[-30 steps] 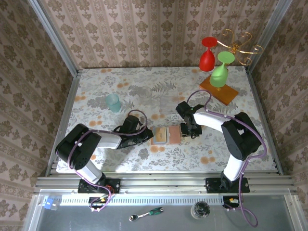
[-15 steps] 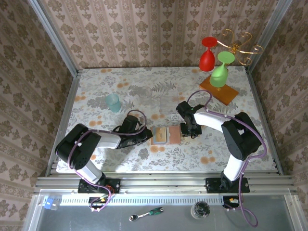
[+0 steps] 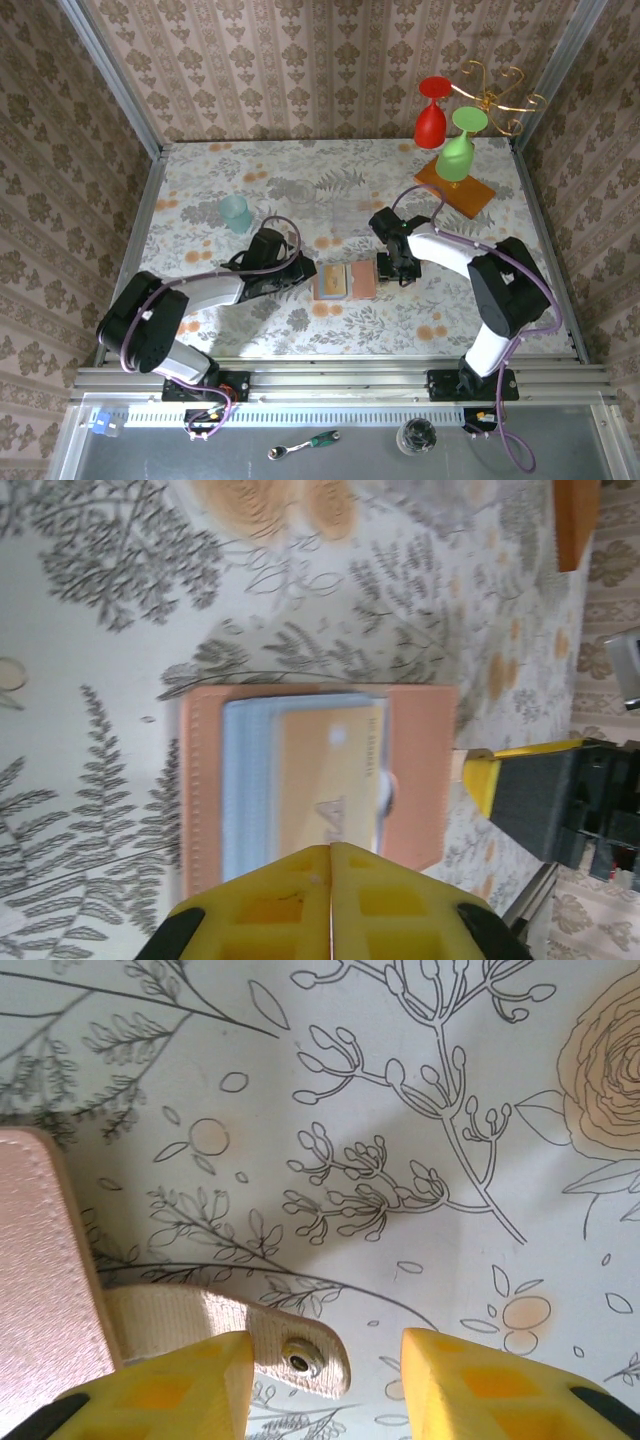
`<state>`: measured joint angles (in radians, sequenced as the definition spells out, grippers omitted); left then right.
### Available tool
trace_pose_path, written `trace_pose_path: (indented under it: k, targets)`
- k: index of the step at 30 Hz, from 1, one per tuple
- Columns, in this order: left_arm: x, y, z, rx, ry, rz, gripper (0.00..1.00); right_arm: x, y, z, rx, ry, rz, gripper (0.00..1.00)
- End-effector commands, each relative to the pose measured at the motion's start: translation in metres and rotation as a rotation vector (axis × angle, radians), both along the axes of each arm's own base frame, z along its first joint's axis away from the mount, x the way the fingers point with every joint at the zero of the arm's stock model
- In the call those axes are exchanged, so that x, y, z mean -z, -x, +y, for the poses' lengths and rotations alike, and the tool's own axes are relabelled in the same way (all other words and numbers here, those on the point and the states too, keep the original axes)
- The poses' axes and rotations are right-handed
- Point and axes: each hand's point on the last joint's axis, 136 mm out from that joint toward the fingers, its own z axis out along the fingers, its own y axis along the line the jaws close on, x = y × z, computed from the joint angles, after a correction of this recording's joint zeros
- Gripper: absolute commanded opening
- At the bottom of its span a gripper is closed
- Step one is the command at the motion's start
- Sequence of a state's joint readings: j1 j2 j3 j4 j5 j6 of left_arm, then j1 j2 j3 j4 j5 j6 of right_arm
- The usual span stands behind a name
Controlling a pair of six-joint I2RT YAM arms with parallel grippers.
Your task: Take the credit cards out of the card holder
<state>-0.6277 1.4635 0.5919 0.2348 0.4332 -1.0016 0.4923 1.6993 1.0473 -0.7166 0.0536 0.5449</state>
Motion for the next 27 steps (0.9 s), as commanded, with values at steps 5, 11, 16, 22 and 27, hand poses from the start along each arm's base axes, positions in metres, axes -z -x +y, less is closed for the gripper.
trace_pose_path:
  k: [5, 11, 16, 22, 27]
  targets:
    - [-0.017, -0.001, -0.003, 0.039, 0.0, -0.034, 0.11, -0.025, 0.002, 0.002, 0.001, -0.036, -0.023, 0.46]
    - [-0.025, 0.0, -0.002, 0.028, 0.011, -0.045, 0.11, -0.038, 0.002, 0.006, -0.003, -0.062, -0.041, 0.46]
    - [-0.028, 0.0, -0.001, 0.029, 0.007, -0.048, 0.11, -0.052, 0.001, 0.01, 0.0, -0.085, -0.07, 0.46]
    - [-0.032, -0.002, -0.001, 0.021, 0.004, -0.056, 0.11, -0.071, -0.001, 0.022, -0.024, -0.103, -0.096, 0.46]
    - [-0.032, -0.003, 0.0, 0.013, 0.003, -0.057, 0.12, -0.082, -0.004, 0.036, -0.054, -0.113, -0.113, 0.46]
